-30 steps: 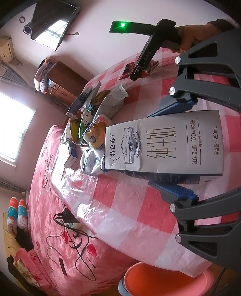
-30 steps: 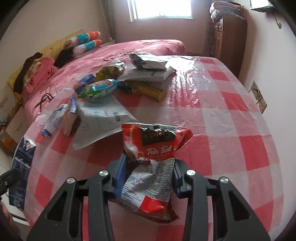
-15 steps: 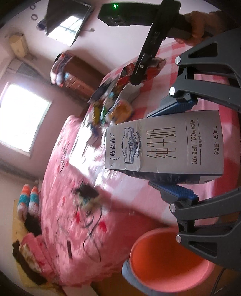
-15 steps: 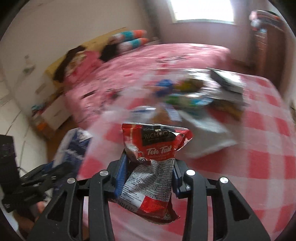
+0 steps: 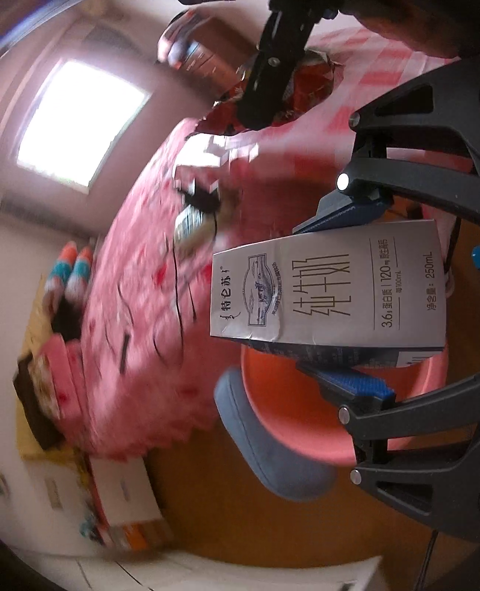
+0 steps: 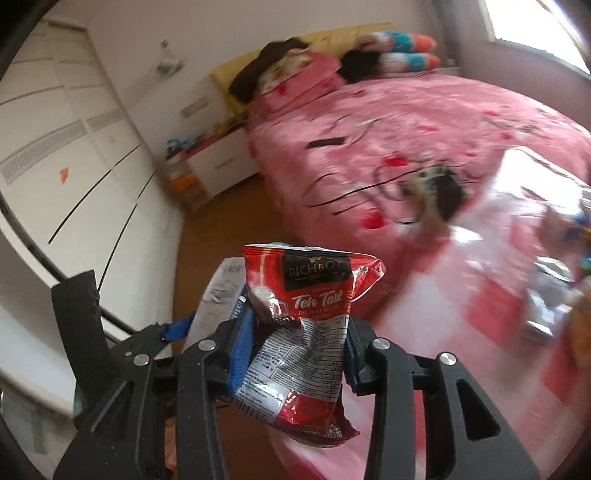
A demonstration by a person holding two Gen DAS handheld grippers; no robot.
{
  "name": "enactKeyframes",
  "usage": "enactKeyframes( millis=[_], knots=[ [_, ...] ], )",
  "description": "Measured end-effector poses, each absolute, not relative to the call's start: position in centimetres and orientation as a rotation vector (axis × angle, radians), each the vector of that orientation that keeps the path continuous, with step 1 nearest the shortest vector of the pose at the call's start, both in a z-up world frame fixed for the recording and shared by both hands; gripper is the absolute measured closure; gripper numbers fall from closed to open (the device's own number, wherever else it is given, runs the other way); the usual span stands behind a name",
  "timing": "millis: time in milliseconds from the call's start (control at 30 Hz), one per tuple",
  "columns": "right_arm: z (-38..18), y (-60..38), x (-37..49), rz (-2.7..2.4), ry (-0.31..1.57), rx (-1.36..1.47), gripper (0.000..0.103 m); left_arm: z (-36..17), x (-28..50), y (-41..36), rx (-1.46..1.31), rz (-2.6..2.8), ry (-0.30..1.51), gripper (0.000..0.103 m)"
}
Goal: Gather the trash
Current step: 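Open both grippers over the pink bucket to drop the carton and bag, then move both tools back to the table toward the remaining trash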
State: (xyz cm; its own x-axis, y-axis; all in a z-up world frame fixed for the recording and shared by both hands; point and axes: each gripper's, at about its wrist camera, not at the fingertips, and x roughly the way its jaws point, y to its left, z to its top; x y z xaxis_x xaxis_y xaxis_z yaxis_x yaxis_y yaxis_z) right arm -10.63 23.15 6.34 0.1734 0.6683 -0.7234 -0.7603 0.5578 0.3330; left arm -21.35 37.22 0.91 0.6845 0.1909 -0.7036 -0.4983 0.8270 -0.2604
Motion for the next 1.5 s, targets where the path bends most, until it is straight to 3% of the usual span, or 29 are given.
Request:
enactKeyframes(
  millis=[100, 167, 400, 633, 833, 1500],
  knots=[
    [4.5, 26.1, -10.5, 1.042, 1.009, -0.13, 0.053, -0.8, -21.9, 39.3, -0.506, 0.454, 0.745, 0.036],
    [3.4, 26.9, -10.2, 1.039, 1.033, -0.101, 0.03, -1.9, -22.3, 40.4, -0.531, 0.487, 0.766, 0.028],
    [5.0, 22.9, -9.5, 0.987, 0.972, 0.02, 0.018, -1.9, -23.4, 40.9, -0.481, 0.528, 0.731, 0.021],
    [6.7, 16.4, -10.0, 0.876, 0.864, -0.032, 0.017, 0.7, -24.0, 38.2, -0.394, 0.491, 0.57, 0.019],
    [6.8, 11.5, -11.1, 0.816, 0.809, -0.071, 0.012, 2.5, -23.1, 35.7, -0.341, 0.479, 0.627, 0.019],
    [8.2, 0.0, -12.9, 0.679, 0.808, -0.009, 0.012, 8.6, -21.1, 23.1, -0.114, 0.223, 0.731, 0.019]
  ],
)
